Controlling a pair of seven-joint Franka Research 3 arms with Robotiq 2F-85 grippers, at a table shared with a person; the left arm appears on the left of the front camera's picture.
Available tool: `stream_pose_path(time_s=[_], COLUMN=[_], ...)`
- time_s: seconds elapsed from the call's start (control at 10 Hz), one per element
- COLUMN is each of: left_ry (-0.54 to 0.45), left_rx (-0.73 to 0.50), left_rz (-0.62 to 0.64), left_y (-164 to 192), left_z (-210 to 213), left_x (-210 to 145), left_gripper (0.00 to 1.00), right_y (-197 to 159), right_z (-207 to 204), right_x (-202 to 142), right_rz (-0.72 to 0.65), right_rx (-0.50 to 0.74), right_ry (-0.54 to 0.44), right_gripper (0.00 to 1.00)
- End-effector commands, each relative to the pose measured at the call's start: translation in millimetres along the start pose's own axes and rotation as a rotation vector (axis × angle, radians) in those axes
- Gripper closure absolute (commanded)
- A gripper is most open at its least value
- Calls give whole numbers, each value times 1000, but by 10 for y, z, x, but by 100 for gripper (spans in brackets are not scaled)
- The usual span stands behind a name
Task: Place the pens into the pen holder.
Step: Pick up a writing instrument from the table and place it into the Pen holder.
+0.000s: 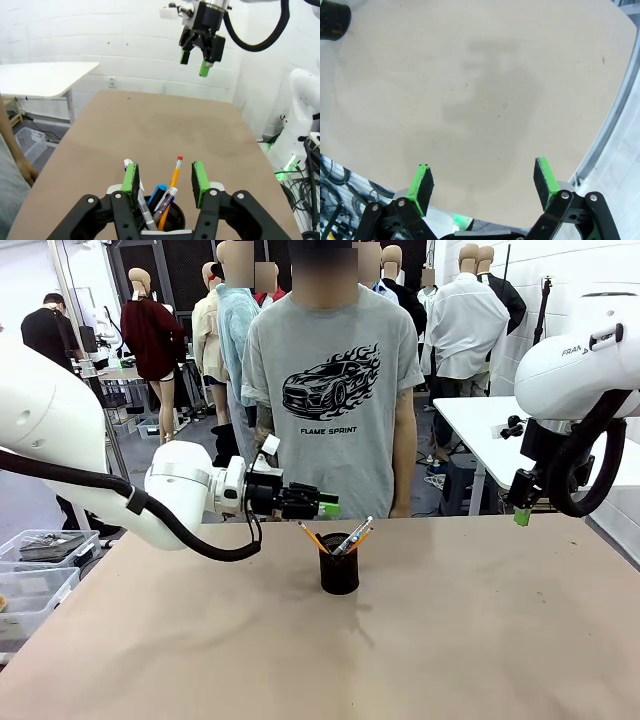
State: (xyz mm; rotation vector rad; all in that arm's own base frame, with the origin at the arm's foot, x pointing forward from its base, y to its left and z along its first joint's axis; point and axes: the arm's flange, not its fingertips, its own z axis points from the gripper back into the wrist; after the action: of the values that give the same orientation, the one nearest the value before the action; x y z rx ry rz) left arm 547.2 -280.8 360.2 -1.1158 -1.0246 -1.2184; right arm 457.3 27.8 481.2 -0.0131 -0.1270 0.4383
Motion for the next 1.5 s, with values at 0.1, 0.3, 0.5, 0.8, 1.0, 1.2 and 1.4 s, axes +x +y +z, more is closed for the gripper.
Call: stream_pose_path(time_s=[0.1,0.3,0.5,0.8,1.0,1.2,1.4], left_ry=[-7,108,198,370,492,647,787], left_rx=[36,162,245,360,437,473,552], left_rz=[-16,20,113,258,388,513,559], left_y=[-303,-527,-749,-957,-1009,-1031,-1076], left_z=[551,1081,1607,2184,2378,2475,2526], left_x=[372,561,593,404,297,281,367], left_gripper=[44,44,44,44,44,35,0], right_y=[-1,-1,-1,-1,-1,-1,-1], right_z=[10,10,10,10,10,10,10], right_x=[7,7,7,7,7,7,7], right_rz=[2,2,2,2,2,2,2], right_rx=[1,1,1,1,1,1,1], right_ry=[7,7,7,7,7,7,7], right_gripper=[0,0,0,0,0,0,0])
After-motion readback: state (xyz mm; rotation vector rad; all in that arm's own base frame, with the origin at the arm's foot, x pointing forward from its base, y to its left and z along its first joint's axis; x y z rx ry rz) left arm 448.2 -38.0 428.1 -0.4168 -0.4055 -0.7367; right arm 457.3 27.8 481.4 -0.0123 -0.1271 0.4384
